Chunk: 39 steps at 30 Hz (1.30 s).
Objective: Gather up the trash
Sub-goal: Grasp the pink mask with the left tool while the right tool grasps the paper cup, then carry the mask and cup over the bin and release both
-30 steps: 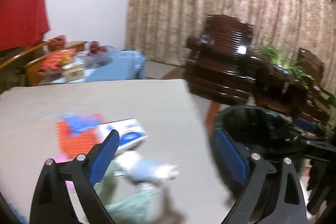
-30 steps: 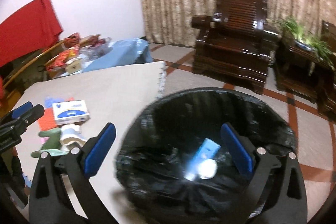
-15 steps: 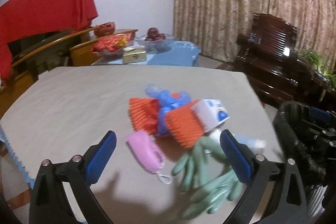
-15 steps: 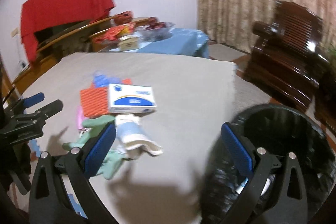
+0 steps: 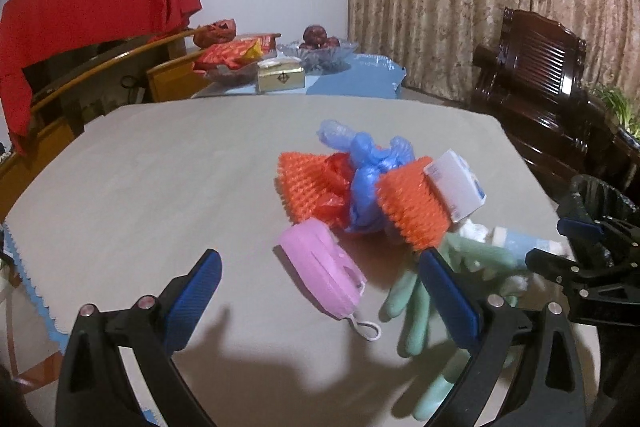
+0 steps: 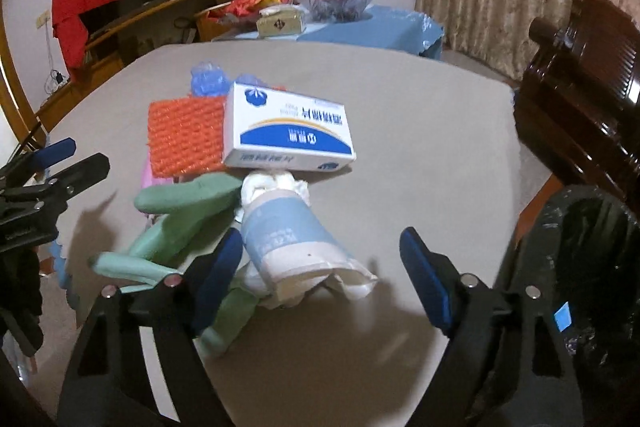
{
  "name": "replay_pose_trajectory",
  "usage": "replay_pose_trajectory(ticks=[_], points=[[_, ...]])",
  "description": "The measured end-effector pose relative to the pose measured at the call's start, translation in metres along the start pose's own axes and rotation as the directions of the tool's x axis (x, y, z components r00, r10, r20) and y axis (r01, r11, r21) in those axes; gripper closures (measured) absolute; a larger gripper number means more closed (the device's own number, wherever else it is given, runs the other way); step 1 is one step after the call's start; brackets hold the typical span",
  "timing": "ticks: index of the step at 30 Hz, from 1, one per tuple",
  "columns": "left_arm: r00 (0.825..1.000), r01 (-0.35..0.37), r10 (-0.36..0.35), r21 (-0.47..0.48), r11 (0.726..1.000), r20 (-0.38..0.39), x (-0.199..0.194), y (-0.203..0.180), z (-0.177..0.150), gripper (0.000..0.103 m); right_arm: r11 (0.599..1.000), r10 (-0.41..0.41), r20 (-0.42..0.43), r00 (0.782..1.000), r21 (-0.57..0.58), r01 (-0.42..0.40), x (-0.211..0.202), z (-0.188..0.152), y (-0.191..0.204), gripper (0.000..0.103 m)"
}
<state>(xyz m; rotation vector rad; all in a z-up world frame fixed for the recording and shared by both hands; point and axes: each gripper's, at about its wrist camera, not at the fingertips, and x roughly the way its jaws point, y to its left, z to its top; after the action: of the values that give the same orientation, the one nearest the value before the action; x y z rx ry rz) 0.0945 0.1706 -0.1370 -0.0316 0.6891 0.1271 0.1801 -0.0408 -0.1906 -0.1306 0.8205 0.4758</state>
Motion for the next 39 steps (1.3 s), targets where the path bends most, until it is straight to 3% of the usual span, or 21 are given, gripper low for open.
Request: replay_pose_trajectory(ticks=[5, 10, 13, 17, 24, 29, 39], points=[[0.999, 0.011, -0.01, 0.011, 1.0, -0.05, 0.025, 0.0, -0.006, 0.011, 1.0, 0.023, -0.01, 1.0, -0.001, -0.023, 0.006, -0.001, 0.001, 0.029], [0.993, 0.046, -0.045, 0.002, 0.999, -0.109, 0.052, 0.003, -0.01, 0.02, 0.998, 0.062, -0.035, 0.997, -0.012, -0.062, 0.008, -0.003, 0.006, 0.039], [0.987, 0.064, -0.064, -0.009, 0.998, -0.146, 0.069, 0.007, -0.013, 0.031, 0.998, 0.068, -0.043, 0.997, -0.013, -0.069, 0.008, -0.006, 0.008, 0.039], [0.979, 0.086, -0.087, -0.012, 0.996, -0.183, 0.082, 0.007, -0.017, 0.06, 0.998, 0.064, -0.052, 0.997, -0.021, -0.065, 0.01, -0.009, 0.009, 0.041], [0.983, 0.082, -0.083, -0.014, 0.997, -0.165, 0.079, 0.008, -0.018, 0.089, 0.994, 0.108, -0.053, 0.993, -0.012, -0.108, 0.01, -0.008, 0.011, 0.061], [0.991, 0.077, -0.079, -0.021, 0.997, -0.104, 0.054, 0.011, -0.007, 0.091, 0.993, 0.121, 0.001, 0.993, -0.007, -0.121, -0.007, -0.002, 0.008, 0.07], [0.992, 0.125, -0.126, -0.018, 0.992, -0.022, 0.007, 0.003, 0.025, 0.091, 0.99, 0.134, 0.099, 0.986, 0.036, -0.138, -0.045, 0.012, -0.004, 0.071]])
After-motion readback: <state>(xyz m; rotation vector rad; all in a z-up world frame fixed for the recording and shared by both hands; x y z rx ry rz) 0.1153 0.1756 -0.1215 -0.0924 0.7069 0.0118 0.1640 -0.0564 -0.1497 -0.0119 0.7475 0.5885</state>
